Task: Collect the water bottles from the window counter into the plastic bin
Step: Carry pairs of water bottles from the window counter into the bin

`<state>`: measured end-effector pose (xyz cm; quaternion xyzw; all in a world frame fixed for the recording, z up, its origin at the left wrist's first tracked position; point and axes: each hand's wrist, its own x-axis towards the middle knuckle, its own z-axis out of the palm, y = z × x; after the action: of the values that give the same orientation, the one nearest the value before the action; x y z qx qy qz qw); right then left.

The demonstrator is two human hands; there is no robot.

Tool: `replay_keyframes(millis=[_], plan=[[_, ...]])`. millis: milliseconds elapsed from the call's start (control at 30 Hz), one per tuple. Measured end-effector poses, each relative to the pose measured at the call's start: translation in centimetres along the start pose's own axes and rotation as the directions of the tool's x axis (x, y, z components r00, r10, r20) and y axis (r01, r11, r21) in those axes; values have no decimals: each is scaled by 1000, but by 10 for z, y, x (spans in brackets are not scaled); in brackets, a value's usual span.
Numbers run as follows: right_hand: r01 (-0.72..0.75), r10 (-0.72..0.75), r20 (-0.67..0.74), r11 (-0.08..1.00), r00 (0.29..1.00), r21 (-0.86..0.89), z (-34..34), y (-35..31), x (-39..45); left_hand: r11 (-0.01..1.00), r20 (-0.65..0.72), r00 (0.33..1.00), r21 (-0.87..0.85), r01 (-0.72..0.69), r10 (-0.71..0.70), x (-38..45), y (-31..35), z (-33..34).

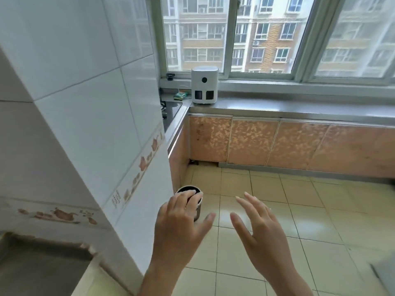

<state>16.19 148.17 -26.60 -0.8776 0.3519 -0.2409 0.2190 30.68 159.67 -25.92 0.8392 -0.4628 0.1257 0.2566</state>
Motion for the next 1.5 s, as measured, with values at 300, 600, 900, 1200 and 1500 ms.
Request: replay_keyframes(millis=[300,600,900,1200,1500], plan=[[-168,162,-141,985,977,-33,-3,55,93,972,5,978,-118,-204,206,126,12,84],[-370,327,-304,924,895,-97,-28,101,179,892,23,919,-252,-374,392,254,48,159],[-453,388,-370,885,844,-106,-49,182,254,844,12,892,-327,-424,452,342,108,233],[-514,439,-432,855,788,-69,-98,303,343,792,26,836,-336,-509,548,444,216,327],[-577,481,-490,815,727,-55,-144,393,407,743,-1,802,-377,-553,597,520,307,395]])
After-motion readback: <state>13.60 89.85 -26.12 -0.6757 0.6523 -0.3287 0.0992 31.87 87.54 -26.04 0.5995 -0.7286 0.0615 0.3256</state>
